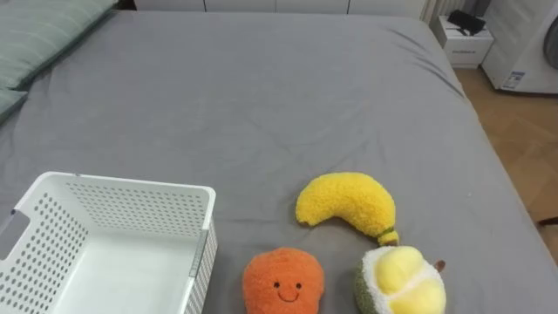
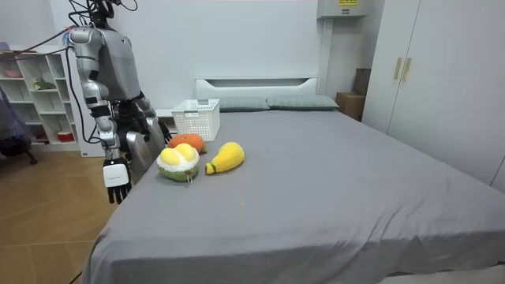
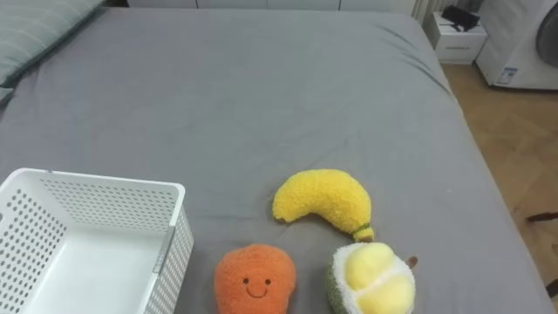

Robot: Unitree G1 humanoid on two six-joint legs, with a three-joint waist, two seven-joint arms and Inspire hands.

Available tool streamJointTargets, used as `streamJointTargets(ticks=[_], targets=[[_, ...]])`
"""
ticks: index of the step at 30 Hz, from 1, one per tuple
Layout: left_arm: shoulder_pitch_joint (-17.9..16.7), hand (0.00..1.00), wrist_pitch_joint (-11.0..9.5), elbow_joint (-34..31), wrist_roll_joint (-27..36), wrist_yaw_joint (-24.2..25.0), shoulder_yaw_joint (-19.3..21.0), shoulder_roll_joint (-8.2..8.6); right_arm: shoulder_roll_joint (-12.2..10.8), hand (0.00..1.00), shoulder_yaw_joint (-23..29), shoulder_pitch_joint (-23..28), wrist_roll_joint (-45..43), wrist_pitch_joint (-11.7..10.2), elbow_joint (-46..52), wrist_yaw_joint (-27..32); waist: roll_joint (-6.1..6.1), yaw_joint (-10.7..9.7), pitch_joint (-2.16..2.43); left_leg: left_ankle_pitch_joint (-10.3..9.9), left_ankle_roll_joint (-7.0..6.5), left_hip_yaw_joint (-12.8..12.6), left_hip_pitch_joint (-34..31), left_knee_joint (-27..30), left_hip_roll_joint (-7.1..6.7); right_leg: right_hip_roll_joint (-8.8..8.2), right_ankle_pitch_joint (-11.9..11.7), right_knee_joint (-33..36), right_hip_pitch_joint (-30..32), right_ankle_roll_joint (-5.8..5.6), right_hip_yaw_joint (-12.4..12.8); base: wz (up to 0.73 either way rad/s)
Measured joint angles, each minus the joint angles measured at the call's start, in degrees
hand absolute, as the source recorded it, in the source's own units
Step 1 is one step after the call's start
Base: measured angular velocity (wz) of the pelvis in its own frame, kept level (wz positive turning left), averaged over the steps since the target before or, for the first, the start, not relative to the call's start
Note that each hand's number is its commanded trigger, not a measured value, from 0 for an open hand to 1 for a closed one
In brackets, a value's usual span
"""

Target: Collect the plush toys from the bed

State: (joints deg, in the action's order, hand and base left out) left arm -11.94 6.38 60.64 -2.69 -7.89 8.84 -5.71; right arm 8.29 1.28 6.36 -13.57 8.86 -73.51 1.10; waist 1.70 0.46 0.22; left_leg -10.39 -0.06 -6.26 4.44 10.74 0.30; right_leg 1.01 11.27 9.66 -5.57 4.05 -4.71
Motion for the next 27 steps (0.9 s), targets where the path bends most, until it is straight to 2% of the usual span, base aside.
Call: streamJointTargets(ticks=[16, 24, 27], targets=[[0.0, 0.00, 0.2, -0.4, -0.3, 0.1, 0.0, -0.01, 0.0, 0.00, 0.1, -0.3, 0.5, 0.0, 0.0, -0.2, -0.36, -0.1, -0.28, 0.0, -0.01, -0.1, -0.1, 0.0, 0.03, 0.01, 0.0, 0.0, 0.1, -0.02, 0.0, 0.00], [-0.1, 0.00, 0.7, -0.3, -0.1, -0.5, 0.1, -0.03, -0.1, 0.00, 0.2, 2.3, 5.5, 0.4, -0.3, -0.4, 0.32, -0.6, -0.10, 0.0, -0.01, -0.1, 0.2, -0.1, 0.05, 0.02, 0.0, 0.1, -0.1, 0.01, 0.1, 0.00], [-0.1, 0.00, 0.7, -0.2, -0.2, -0.5, 1.7, -0.06, -0.2, 0.00, 2.8, 3.8, 9.7, 1.2, -1.1, 0.4, 0.64, -1.0, -0.21, 0.0, -0.01, -0.1, 0.4, -0.1, 0.05, 0.06, 0.0, 0.1, -0.4, 0.01, 0.3, 0.00]])
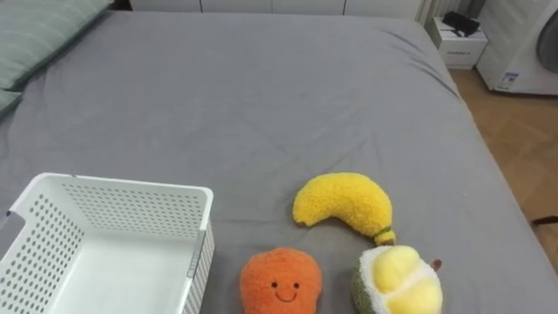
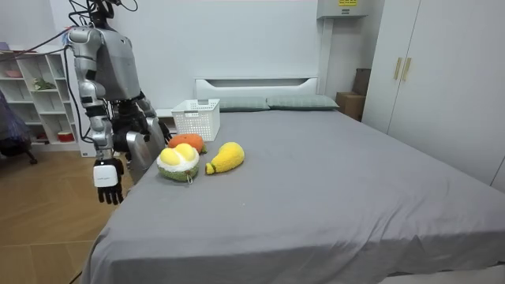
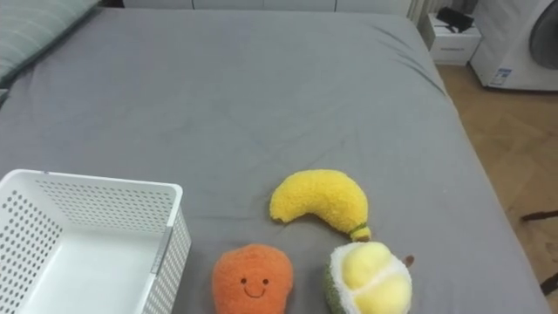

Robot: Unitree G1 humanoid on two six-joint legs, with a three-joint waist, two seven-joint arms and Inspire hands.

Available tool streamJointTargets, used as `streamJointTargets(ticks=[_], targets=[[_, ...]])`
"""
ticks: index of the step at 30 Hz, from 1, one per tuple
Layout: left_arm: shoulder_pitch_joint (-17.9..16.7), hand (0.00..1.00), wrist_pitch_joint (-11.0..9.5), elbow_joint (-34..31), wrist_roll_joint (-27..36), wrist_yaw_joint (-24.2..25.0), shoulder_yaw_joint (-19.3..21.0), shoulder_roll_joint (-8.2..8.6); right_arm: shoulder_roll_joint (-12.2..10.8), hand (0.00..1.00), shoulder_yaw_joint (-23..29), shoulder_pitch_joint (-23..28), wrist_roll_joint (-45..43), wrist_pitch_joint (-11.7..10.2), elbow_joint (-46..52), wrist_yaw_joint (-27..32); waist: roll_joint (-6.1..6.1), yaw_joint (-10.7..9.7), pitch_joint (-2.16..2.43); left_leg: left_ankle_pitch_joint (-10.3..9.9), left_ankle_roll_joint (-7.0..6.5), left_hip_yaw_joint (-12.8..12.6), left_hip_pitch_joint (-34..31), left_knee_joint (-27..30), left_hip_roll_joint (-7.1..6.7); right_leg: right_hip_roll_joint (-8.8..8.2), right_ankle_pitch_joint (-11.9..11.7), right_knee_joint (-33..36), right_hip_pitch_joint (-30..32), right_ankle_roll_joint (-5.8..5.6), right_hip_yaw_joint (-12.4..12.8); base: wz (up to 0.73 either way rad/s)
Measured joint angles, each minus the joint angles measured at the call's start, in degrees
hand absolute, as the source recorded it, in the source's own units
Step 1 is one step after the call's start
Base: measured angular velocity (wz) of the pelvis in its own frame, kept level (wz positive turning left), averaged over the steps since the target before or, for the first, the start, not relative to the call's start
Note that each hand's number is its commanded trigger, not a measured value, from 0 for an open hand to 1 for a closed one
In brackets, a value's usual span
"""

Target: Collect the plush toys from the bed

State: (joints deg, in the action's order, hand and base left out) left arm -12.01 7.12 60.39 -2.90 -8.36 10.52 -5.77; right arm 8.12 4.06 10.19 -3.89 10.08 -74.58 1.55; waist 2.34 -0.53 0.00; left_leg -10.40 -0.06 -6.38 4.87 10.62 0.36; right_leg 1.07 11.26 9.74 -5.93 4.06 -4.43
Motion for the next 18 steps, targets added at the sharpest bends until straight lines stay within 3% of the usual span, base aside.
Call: streamJointTargets(ticks=[5, 7, 14, 18], targets=[[-0.1, 0.00, 0.1, 0.3, 0.0, 0.0, 2.6, -0.09, 0.1, 0.00, 5.4, 0.5, 8.4, 0.0, -1.0, 3.0, 0.84, -0.9, -0.21, -0.1, -0.05, -1.1, 0.6, -0.2, 0.24, 0.26, 0.0, 0.0, -0.1, -0.07, 1.2, -0.11], [-0.4, 0.00, 0.1, 0.3, -0.3, 0.0, 3.2, -0.20, 0.5, 0.00, 9.2, 0.7, 12.5, -0.1, -1.0, 5.1, 0.90, -1.0, -0.25, -0.3, -0.21, -1.5, 0.6, -0.3, 0.60, 0.24, -0.2, 0.0, 0.0, -0.18, 1.3, -0.09], [-0.6, 0.00, 0.1, 0.2, -0.6, 0.0, 5.1, -0.84, 1.2, 0.00, 14.6, 0.0, 19.9, -0.3, 1.3, 9.3, 0.91, -1.4, -0.25, -0.5, -0.32, -1.6, 0.4, -0.3, 0.65, 0.16, -0.3, 0.1, 0.2, -0.25, 1.3, -0.01], [-0.6, 0.00, 0.2, 0.5, -0.7, 0.0, 5.1, -1.25, 2.3, 0.00, 16.2, -2.0, 20.5, -2.3, 4.4, 10.6, 1.09, -1.7, -0.27, -0.5, -0.32, -1.6, 0.3, -0.4, 0.26, 0.19, -0.5, 0.0, 0.4, -0.26, 1.4, 0.00]])
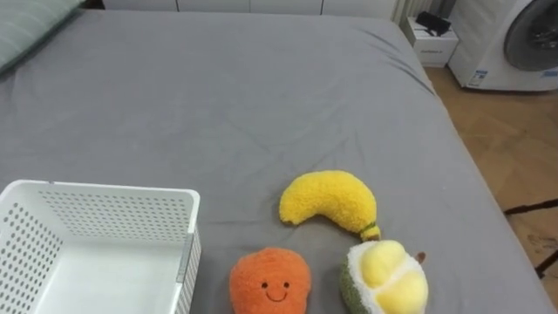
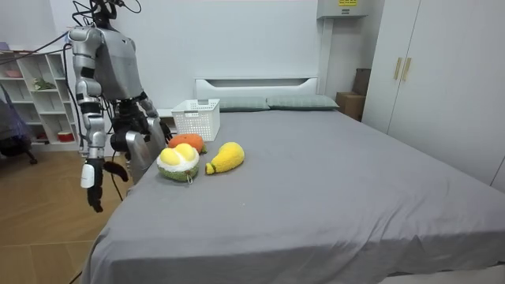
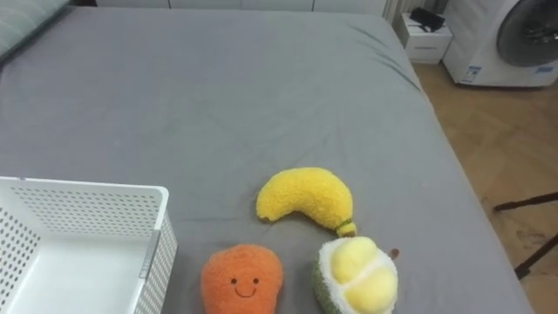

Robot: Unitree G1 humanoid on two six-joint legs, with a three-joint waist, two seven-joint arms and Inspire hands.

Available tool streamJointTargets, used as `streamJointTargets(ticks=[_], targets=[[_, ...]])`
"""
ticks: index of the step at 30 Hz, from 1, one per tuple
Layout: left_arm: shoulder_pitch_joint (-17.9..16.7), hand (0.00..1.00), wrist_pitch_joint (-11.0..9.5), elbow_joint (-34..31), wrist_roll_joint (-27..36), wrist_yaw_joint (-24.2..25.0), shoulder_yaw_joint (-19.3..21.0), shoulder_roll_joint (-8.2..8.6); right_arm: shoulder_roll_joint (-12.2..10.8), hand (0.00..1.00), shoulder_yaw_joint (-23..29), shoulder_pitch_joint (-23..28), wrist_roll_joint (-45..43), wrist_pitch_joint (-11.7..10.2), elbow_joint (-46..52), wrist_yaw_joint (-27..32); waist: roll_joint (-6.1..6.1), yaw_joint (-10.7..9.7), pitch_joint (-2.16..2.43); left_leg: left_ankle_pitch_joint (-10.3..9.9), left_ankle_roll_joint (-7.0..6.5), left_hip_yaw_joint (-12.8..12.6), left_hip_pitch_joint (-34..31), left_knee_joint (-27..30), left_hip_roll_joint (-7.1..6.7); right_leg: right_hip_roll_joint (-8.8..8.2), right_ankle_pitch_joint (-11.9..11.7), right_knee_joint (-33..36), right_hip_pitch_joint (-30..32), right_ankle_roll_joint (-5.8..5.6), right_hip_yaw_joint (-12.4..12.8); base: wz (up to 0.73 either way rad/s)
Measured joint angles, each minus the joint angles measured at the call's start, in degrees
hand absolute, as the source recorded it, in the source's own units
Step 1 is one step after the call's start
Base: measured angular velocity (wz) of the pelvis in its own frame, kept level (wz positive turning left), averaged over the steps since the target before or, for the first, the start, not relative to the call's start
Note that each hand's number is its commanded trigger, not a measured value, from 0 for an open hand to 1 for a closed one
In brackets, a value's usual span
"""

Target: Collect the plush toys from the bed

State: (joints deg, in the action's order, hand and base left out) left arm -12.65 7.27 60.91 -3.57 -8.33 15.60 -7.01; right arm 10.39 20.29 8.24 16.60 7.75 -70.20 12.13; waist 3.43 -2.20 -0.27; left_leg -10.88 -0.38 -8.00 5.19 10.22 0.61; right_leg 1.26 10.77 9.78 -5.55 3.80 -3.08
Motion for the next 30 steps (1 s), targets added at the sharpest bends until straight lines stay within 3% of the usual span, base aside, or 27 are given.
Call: streamJointTargets(ticks=[5, 7, 11, 13, 15, 19, 30], targets=[[-0.1, 0.00, -0.1, 0.0, 0.1, 0.0, 0.0, -0.62, 1.2, 0.00, 0.1, -1.1, -0.3, -1.6, 8.4, 1.4, 0.68, -0.5, 0.10, 0.1, -0.01, -0.1, -0.1, -0.4, -0.14, -0.07, 0.0, 0.0, 0.4, -0.05, 0.1, -0.01], [-0.1, 0.00, -0.5, 0.0, 0.1, 0.0, 0.0, -0.67, 1.2, 0.00, 0.1, -1.5, -0.3, -2.3, 13.8, 2.3, 0.98, -0.4, -0.22, 0.1, 0.00, -0.5, -0.1, -0.6, -0.11, -0.01, 0.0, 0.1, 0.8, -0.06, 0.5, -0.09], [-0.2, 0.00, -1.3, -0.1, 0.1, -0.2, -0.3, -0.91, 1.3, 0.00, -1.7, -1.8, 0.0, -3.7, 22.9, 4.5, 1.42, -0.1, -0.30, 0.1, -0.02, -0.8, -1.1, -0.6, -0.06, 0.01, -0.1, 0.2, 1.8, -0.10, 0.7, -0.04], [-0.1, 0.00, -1.5, -0.1, 0.3, -0.2, -0.3, -1.24, 1.2, 0.00, -3.3, -2.1, -0.4, -4.3, 28.1, 5.0, 1.36, -0.1, 0.00, 0.1, -0.03, -1.0, -1.6, -0.5, -0.02, 0.00, -0.1, 0.2, 2.4, -0.13, 0.8, 0.00], [-0.1, 0.00, -1.7, -0.2, 0.0, -0.2, -0.2, -1.29, 1.1, 0.00, -3.3, -2.0, -1.4, -4.2, 32.0, 4.9, 1.55, 0.5, 0.02, 0.1, -0.03, -1.3, -1.6, -0.5, -0.03, 0.00, -0.1, 0.1, 2.4, -0.17, 1.0, -0.04], [0.0, 0.00, -1.9, -0.3, 0.0, -0.2, -0.3, -1.32, 1.0, 0.00, -5.6, -1.8, -1.9, -4.5, 42.4, 5.5, 1.40, 1.0, 0.00, 0.1, -0.05, -1.3, -2.0, -0.4, -0.08, -0.05, -0.2, 0.0, 2.7, -0.26, 1.0, -0.01], [-0.6, 0.00, -2.1, -0.3, 0.1, -0.2, -2.9, -1.28, 1.1, 0.00, -11.8, -2.1, -3.7, -5.3, 51.3, 2.0, -0.15, 1.4, 0.55, 0.2, -0.23, -1.2, -2.0, -0.5, -0.14, -0.10, -0.3, 0.1, 2.6, -0.35, 1.0, 0.00]])
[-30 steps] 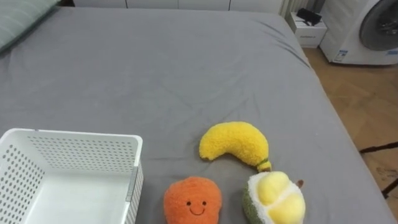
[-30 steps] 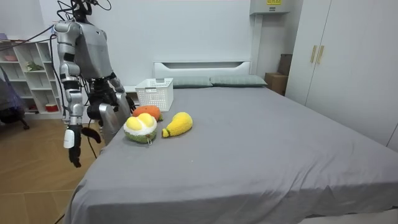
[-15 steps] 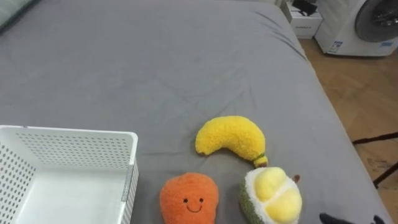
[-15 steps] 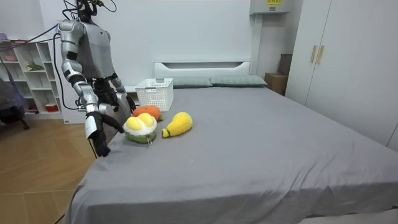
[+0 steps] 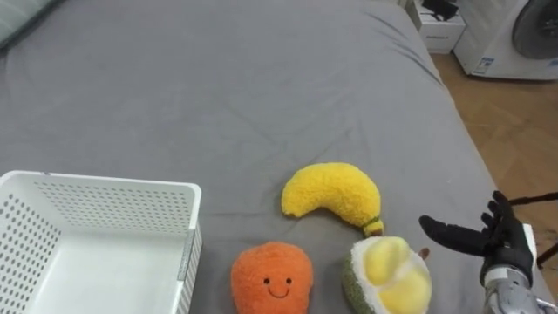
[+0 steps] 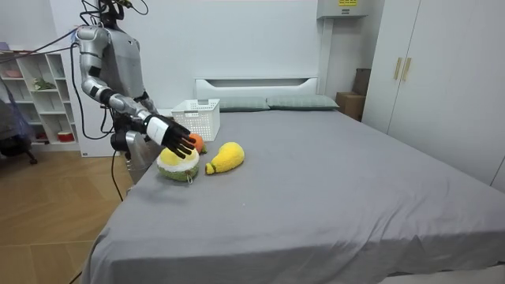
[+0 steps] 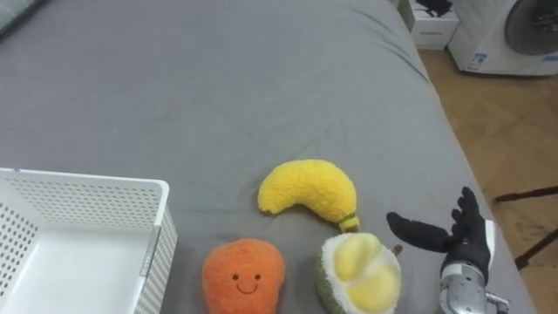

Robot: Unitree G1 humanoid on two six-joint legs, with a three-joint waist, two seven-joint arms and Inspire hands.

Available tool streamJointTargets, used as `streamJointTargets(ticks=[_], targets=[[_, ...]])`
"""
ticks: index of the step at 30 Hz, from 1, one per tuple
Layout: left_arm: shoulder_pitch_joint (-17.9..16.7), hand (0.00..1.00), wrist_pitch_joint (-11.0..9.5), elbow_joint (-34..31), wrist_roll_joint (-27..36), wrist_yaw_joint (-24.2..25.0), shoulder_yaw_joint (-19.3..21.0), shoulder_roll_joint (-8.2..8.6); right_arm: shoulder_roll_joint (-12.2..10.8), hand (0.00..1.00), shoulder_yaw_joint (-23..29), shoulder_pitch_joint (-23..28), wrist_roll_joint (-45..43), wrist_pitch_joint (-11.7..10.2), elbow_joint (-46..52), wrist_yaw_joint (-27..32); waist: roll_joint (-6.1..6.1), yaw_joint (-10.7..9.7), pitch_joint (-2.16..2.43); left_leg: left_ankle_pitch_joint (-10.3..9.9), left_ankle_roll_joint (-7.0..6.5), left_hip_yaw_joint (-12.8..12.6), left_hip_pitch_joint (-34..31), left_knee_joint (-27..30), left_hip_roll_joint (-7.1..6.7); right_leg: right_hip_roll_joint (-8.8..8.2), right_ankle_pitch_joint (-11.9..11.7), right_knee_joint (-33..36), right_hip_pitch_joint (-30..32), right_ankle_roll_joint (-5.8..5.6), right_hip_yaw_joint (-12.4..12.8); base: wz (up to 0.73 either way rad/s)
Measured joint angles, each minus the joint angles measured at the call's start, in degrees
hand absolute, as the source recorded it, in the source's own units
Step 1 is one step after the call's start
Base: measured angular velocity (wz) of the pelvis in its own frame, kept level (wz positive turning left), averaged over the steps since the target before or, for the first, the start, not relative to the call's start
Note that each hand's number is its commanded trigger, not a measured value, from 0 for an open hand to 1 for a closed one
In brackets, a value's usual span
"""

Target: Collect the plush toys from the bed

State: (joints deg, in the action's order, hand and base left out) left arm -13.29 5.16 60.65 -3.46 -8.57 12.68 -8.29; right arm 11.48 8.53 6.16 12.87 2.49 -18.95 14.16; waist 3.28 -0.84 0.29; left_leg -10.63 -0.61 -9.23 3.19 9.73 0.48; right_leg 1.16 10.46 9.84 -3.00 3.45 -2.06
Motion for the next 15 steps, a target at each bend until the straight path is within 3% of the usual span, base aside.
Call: streamJointTargets(ticks=[9, 15], targets=[[0.4, 0.00, -0.5, 0.0, 0.0, 0.0, -2.9, -0.02, -0.1, 0.00, -7.3, 0.0, -1.9, 0.0, 3.9, -3.7, -0.07, 2.0, -0.09, 0.1, -0.12, -0.1, 0.2, 0.0, -0.08, -0.08, -0.1, 0.0, -0.2, -0.08, 0.0, 0.00], [0.5, 0.00, -0.5, -0.8, 0.0, 0.0, -2.9, 0.07, -0.5, 0.00, -8.2, 0.3, -5.8, 0.0, 3.8, -5.4, -0.21, 2.3, -0.32, 0.1, -0.13, 0.0, 0.1, 0.0, -0.09, -0.12, -0.1, -0.2, -0.2, -0.09, -0.4, 0.00]])
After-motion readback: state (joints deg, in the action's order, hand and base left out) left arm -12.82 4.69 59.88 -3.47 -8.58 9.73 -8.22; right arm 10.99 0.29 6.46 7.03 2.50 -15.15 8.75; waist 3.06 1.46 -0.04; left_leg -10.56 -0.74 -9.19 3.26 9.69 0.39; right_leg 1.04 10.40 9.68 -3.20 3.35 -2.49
